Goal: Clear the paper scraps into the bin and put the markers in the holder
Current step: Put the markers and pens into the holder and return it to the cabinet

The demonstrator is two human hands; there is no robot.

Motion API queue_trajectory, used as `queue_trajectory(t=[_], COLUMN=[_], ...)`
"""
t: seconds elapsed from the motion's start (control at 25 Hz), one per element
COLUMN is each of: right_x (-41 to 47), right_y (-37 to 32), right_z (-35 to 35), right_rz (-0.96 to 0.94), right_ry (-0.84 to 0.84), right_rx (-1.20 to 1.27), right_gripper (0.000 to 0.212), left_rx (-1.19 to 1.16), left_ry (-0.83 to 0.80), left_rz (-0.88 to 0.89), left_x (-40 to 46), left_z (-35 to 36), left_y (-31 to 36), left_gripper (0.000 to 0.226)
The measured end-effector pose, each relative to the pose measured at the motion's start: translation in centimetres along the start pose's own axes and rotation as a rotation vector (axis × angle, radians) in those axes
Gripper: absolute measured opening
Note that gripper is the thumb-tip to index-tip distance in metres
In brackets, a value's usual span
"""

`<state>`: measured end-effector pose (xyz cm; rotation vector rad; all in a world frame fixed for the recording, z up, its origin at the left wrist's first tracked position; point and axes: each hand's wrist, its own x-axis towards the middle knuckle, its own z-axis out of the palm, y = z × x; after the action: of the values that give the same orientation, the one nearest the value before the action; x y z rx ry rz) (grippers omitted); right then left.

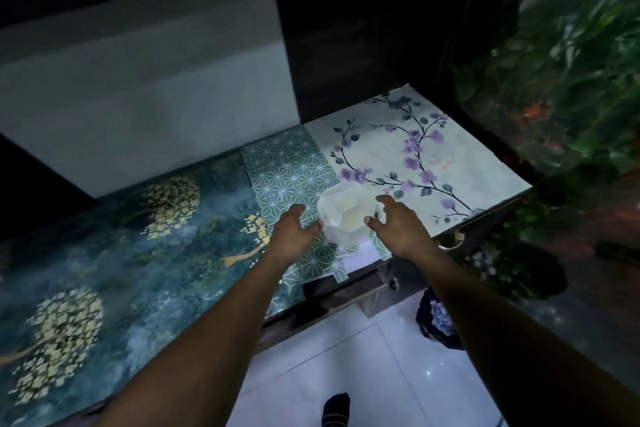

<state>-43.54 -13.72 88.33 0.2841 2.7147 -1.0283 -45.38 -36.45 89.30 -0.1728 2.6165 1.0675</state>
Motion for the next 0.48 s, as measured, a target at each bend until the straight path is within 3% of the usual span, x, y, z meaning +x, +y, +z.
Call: queue_trajectory(t=[0.32,0.48], right_x=[4.4,4.6], right_y=[0.1,0.4], right_z=[2.8,3.5], right_rz=[0.036,-0.003], right_ry=[0.055,0.028], right_rx=[-0.073,-0.152], right_gripper=[0.043,0.04], left_rx=[-0.305,-0.306], left_ry=[-0.161,-0.129], left_rz=[-0.22,-0.214], left_x=[5.6,5.9], left_z=[1.9,3.5], left_y=[-0.5,-0.5], left_gripper=[0.05,0.042])
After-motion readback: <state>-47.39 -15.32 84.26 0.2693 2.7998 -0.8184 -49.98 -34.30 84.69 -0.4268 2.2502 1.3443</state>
